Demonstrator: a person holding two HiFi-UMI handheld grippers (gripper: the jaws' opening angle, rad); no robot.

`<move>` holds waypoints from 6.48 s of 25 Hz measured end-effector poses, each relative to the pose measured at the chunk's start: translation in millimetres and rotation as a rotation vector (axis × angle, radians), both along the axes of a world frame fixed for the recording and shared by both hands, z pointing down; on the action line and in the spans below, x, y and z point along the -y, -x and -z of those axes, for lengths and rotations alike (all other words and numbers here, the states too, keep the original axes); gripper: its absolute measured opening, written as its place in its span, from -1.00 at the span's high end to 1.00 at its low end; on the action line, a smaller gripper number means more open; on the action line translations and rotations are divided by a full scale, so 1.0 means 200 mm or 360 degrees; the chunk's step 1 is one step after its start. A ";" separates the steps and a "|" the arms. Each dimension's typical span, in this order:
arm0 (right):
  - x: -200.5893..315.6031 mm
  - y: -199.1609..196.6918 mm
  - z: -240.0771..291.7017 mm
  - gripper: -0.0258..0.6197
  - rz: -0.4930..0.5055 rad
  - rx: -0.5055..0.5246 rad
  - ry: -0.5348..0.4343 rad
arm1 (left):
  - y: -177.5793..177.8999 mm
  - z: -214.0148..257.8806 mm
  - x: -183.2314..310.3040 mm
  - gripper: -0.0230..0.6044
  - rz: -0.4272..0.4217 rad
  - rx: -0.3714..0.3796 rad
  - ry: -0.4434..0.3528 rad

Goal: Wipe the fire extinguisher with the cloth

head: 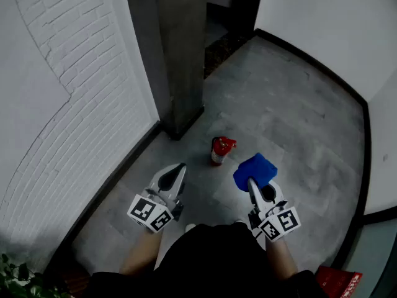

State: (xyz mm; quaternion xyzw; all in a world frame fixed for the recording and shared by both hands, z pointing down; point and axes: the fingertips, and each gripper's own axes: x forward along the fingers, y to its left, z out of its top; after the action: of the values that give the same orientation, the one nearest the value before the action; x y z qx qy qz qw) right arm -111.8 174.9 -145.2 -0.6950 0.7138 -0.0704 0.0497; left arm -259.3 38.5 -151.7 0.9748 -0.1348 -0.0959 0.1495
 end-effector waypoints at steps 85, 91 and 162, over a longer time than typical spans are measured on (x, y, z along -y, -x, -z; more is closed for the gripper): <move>1.27 -0.88 -2.33 0.73 0.2197 -0.1365 0.0495 | -1.21 -2.38 0.57 0.92 0.0479 0.0422 -0.0112; 1.39 -0.83 -2.40 0.73 0.2260 -0.1256 0.0557 | -1.20 -2.36 0.56 0.92 0.0499 0.0421 -0.0112; 0.95 -1.08 -2.91 0.73 0.1393 -0.1690 0.0883 | -1.39 -2.60 0.55 0.92 0.0208 0.0475 0.0014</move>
State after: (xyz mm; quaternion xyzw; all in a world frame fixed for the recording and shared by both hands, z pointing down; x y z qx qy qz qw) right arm 104.2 -15.8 436.9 -0.2744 0.8095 0.0842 -0.5121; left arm 18.6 -70.9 367.4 0.9667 -0.2191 0.0411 0.1255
